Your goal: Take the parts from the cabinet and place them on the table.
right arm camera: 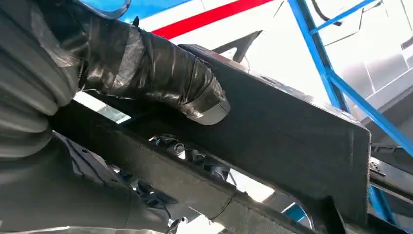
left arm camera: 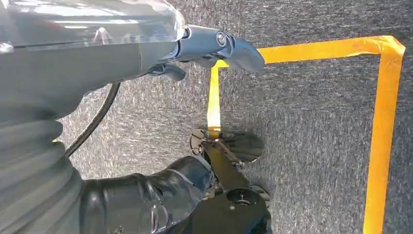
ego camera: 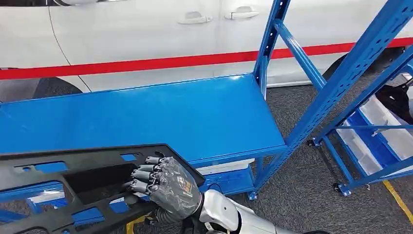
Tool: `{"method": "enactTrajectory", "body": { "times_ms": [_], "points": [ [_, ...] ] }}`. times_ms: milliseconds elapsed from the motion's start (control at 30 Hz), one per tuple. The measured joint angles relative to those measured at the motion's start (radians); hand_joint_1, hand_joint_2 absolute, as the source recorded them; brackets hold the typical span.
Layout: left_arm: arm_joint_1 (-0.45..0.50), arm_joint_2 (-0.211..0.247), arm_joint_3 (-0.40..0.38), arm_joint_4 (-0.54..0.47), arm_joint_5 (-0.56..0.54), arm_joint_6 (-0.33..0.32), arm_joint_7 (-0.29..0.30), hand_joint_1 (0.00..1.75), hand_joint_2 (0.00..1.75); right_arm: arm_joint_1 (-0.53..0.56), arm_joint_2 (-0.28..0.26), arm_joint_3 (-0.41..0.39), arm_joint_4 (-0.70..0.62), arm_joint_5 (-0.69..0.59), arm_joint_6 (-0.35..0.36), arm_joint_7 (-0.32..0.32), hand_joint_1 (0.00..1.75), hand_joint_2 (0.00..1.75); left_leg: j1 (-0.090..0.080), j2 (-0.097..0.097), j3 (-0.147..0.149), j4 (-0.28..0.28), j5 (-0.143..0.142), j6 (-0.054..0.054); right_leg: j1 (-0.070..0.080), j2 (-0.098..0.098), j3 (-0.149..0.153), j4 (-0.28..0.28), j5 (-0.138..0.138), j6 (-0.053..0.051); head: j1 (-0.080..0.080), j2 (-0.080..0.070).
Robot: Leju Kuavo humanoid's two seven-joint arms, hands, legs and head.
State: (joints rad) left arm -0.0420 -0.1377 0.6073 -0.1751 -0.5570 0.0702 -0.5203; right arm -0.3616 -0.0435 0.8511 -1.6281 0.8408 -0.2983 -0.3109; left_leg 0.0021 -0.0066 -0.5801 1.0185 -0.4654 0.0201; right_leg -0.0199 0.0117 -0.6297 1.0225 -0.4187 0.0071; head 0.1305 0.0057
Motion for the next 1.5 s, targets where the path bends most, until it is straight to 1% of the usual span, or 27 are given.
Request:
{"method": "enactTrajectory", "body": {
  "times_ms": [133, 167, 233, 300, 333, 400, 467, 500, 533, 633, 667, 700, 733, 800, 833, 900, 967, 1000, 1033, 1167, 1200, 1267, 1300, 1333, 1367, 1433, 1500],
  "points": [
    [0.000, 0.000, 0.001, 0.000, 0.000, 0.001, 0.004, 0.00, 1.75, 0.000, 0.000, 0.000, 0.000, 0.000, -0.001, 0.000, 1.75, 1.75, -0.002, 0.000, 0.003, -0.002, 0.008, 0.012, -0.003, 0.001, 0.005, -0.004, 0.007, 0.014, 0.000, 0.000],
    [-0.002, -0.001, 0.001, 0.000, -0.002, 0.000, 0.006, 0.00, 1.75, 0.001, 0.000, -0.002, -0.001, 0.000, -0.001, 0.000, 1.75, 1.75, 0.011, 0.005, 0.008, -0.017, 0.019, 0.021, -0.002, 0.001, 0.003, 0.003, -0.004, 0.016, 0.000, 0.000],
    [-0.003, -0.002, 0.002, 0.000, -0.006, 0.001, 0.009, 0.00, 1.75, 0.001, -0.003, -0.004, -0.002, 0.002, -0.001, 0.000, 1.75, 1.75, 0.008, 0.008, 0.007, -0.022, 0.026, 0.030, 0.000, -0.003, -0.027, 0.090, -0.088, 0.014, 0.000, 0.000],
    [-0.002, -0.002, 0.002, 0.000, -0.007, 0.001, 0.011, 0.00, 1.75, 0.005, -0.005, -0.005, -0.002, 0.002, -0.002, 0.000, 1.75, 1.75, 0.004, 0.010, 0.000, -0.019, 0.027, 0.031, -0.002, -0.003, -0.083, 0.248, -0.173, 0.014, 0.000, 0.000],
    [-0.002, -0.002, 0.002, 0.000, -0.008, 0.001, 0.012, 0.00, 1.75, 0.007, -0.006, -0.005, -0.002, 0.002, -0.003, 0.000, 1.75, 1.75, 0.004, 0.011, -0.005, -0.016, 0.029, 0.031, -0.002, -0.004, -0.097, 0.298, -0.187, 0.015, 0.000, 0.000],
    [-0.002, -0.002, 0.002, 0.000, -0.008, 0.001, 0.012, 0.00, 1.75, 0.007, -0.009, -0.005, -0.002, 0.002, -0.005, 0.000, 1.75, 1.75, 0.004, 0.011, -0.014, -0.006, 0.030, 0.028, -0.003, -0.006, -0.057, 0.254, -0.148, 0.012, 0.000, 0.000],
    [-0.003, -0.002, 0.002, 0.000, -0.008, 0.001, 0.012, 0.00, 1.75, 0.006, -0.010, -0.005, -0.002, 0.002, -0.006, 0.000, 1.75, 1.75, 0.004, 0.010, -0.022, 0.004, 0.030, 0.025, -0.003, -0.006, 0.048, 0.089, -0.085, 0.004, 0.000, 0.000],
    [-0.003, -0.002, 0.002, 0.000, -0.008, 0.001, 0.012, 0.00, 1.75, 0.005, -0.010, -0.005, -0.002, 0.002, -0.006, 0.000, 1.75, 1.75, 0.004, 0.010, -0.025, 0.009, 0.030, 0.020, -0.001, -0.006, 0.084, 0.016, -0.100, -0.002, 0.000, 0.000],
    [-0.003, -0.003, 0.002, 0.000, -0.008, 0.001, 0.012, 0.00, 1.75, 0.006, -0.010, -0.005, -0.003, 0.002, -0.006, 0.000, 1.75, 1.75, 0.001, 0.008, -0.027, 0.009, 0.034, 0.010, 0.008, -0.006, 0.080, 0.030, -0.076, -0.003, 0.000, 0.000],
    [-0.003, -0.003, 0.002, 0.000, -0.008, 0.000, 0.012, 0.00, 1.75, 0.005, -0.011, -0.006, -0.005, 0.002, -0.006, 0.000, 1.75, 1.75, 0.003, 0.008, -0.029, 0.004, 0.047, -0.015, 0.012, -0.005, 0.072, 0.020, -0.072, -0.018, 0.000, 0.000],
    [0.000, -0.002, 0.002, 0.000, -0.008, 0.001, 0.012, 0.00, 1.75, 0.005, -0.011, -0.006, -0.005, 0.002, -0.006, 0.000, 1.75, 1.75, 0.004, 0.005, -0.033, 0.008, 0.044, -0.021, 0.000, -0.007, 0.069, 0.007, -0.059, -0.030, 0.001, 0.000],
    [-0.002, -0.002, 0.002, 0.000, -0.008, 0.001, 0.011, 0.00, 1.75, 0.005, -0.011, -0.006, -0.005, 0.002, -0.006, 0.000, 1.75, 1.75, 0.008, 0.004, -0.043, 0.028, 0.011, -0.027, 0.001, -0.011, 0.064, 0.006, -0.052, -0.034, 0.000, 0.000],
    [-0.002, -0.002, 0.002, 0.000, -0.008, 0.001, 0.013, 0.00, 1.75, 0.005, -0.011, -0.006, -0.005, 0.002, -0.006, 0.000, 1.75, 1.75, 0.009, 0.005, -0.060, 0.077, -0.044, -0.031, 0.001, -0.012, 0.054, 0.005, -0.043, -0.046, 0.000, 0.000],
    [-0.002, -0.002, 0.002, 0.000, -0.009, 0.000, 0.015, 0.00, 1.75, 0.006, -0.011, -0.006, -0.005, 0.002, -0.006, 0.001, 1.75, 1.75, 0.012, 0.005, -0.101, 0.224, -0.146, -0.039, 0.004, -0.014, 0.030, 0.007, -0.027, -0.049, 0.000, 0.000],
    [-0.002, -0.002, 0.002, 0.000, -0.009, 0.000, 0.015, 0.00, 1.75, 0.006, -0.011, -0.006, -0.005, 0.002, -0.005, 0.001, 1.75, 1.75, 0.013, 0.005, -0.110, 0.276, -0.166, -0.042, 0.005, -0.015, 0.018, 0.008, -0.019, -0.048, 0.000, 0.000],
    [-0.003, -0.002, 0.002, 0.000, -0.009, 0.000, 0.016, 0.00, 1.75, 0.006, -0.011, -0.006, -0.005, 0.002, -0.005, 0.002, 1.75, 1.75, 0.015, 0.005, -0.075, 0.266, -0.131, -0.044, 0.005, -0.016, -0.006, 0.013, -0.004, -0.045, 0.000, 0.000],
    [-0.003, -0.002, 0.003, 0.000, -0.009, 0.000, 0.018, 0.00, 1.75, 0.006, -0.011, -0.006, -0.005, 0.002, -0.005, 0.003, 1.75, 1.75, 0.016, 0.006, 0.029, 0.124, -0.061, -0.042, 0.005, -0.015, -0.028, 0.020, 0.009, -0.040, 0.000, 0.000],
    [-0.005, -0.001, 0.003, -0.001, -0.009, 0.000, 0.018, 0.00, 1.75, 0.006, -0.011, -0.005, -0.005, 0.002, -0.005, 0.003, 1.75, 1.75, 0.017, 0.005, 0.088, 0.039, -0.059, -0.039, 0.005, -0.014, -0.035, 0.025, 0.015, -0.035, 0.000, 0.000],
    [-0.008, -0.001, 0.003, -0.002, -0.009, 0.000, 0.018, 0.00, 1.75, 0.006, -0.011, -0.006, -0.006, 0.002, -0.006, 0.004, 1.75, 1.75, 0.011, 0.003, 0.124, -0.023, -0.085, -0.035, 0.010, -0.014, -0.041, 0.028, 0.020, -0.028, 0.000, 0.000],
    [-0.006, -0.002, 0.004, -0.003, -0.010, -0.002, 0.022, 0.00, 1.75, 0.006, -0.014, -0.006, -0.007, 0.002, -0.006, 0.004, 1.75, 1.75, 0.008, 0.001, 0.095, -0.020, -0.054, -0.007, 0.011, -0.015, -0.038, 0.014, 0.056, -0.001, 0.000, 0.000],
    [-0.010, -0.003, 0.004, -0.003, -0.011, -0.002, 0.024, 0.00, 1.75, 0.007, -0.016, -0.006, -0.007, 0.002, -0.006, 0.005, 1.75, 1.75, 0.014, 0.013, 0.086, -0.025, -0.039, 0.001, 0.007, -0.010, -0.051, 0.027, 0.034, 0.001, 0.000, 0.000],
    [-0.010, -0.003, 0.005, -0.003, -0.011, -0.002, 0.027, 0.00, 1.75, 0.007, -0.018, -0.006, -0.007, 0.002, -0.006, 0.006, 1.75, 1.75, 0.014, 0.015, 0.059, -0.024, -0.015, 0.018, 0.007, -0.011, -0.084, 0.124, -0.090, 0.005, 0.000, 0.000],
    [-0.009, -0.003, 0.005, -0.003, -0.011, -0.002, 0.027, 0.00, 1.75, 0.007, -0.018, -0.006, -0.007, 0.002, -0.007, 0.006, 1.75, 1.75, 0.012, 0.016, 0.045, -0.023, -0.006, 0.018, 0.006, -0.011, -0.098, 0.193, -0.143, 0.007, 0.002, 0.000],
    [-0.009, -0.003, 0.006, -0.004, -0.013, 0.000, 0.029, 0.00, 1.75, 0.007, -0.019, -0.006, -0.007, 0.003, -0.008, 0.007, 1.75, 1.75, 0.010, 0.017, 0.030, -0.021, 0.005, 0.019, 0.006, -0.011, -0.107, 0.260, -0.175, 0.009, 0.001, 0.000],
    [-0.010, -0.002, 0.008, -0.004, -0.015, 0.000, 0.030, 0.00, 1.75, 0.008, -0.021, -0.006, -0.007, 0.004, -0.010, 0.007, 1.75, 1.75, 0.009, 0.017, 0.014, -0.017, 0.014, 0.018, 0.006, -0.011, -0.105, 0.300, -0.174, 0.009, 0.000, 0.000],
    [-0.010, -0.002, 0.010, -0.004, -0.019, 0.001, 0.032, 0.00, 1.75, 0.009, -0.021, -0.006, -0.007, 0.005, -0.011, 0.008, 1.75, 1.75, 0.009, 0.017, -0.018, -0.005, 0.029, 0.014, 0.006, -0.011, -0.043, 0.256, -0.114, 0.007, 0.000, 0.000],
    [-0.010, -0.002, 0.011, -0.004, -0.020, 0.001, 0.032, 0.00, 1.75, 0.007, -0.021, -0.006, -0.008, 0.005, -0.011, 0.008, 1.75, 1.75, 0.009, 0.016, -0.042, 0.007, 0.040, 0.008, 0.007, -0.011, 0.074, 0.105, -0.080, -0.003, 0.001, 0.000]
  ]
}}
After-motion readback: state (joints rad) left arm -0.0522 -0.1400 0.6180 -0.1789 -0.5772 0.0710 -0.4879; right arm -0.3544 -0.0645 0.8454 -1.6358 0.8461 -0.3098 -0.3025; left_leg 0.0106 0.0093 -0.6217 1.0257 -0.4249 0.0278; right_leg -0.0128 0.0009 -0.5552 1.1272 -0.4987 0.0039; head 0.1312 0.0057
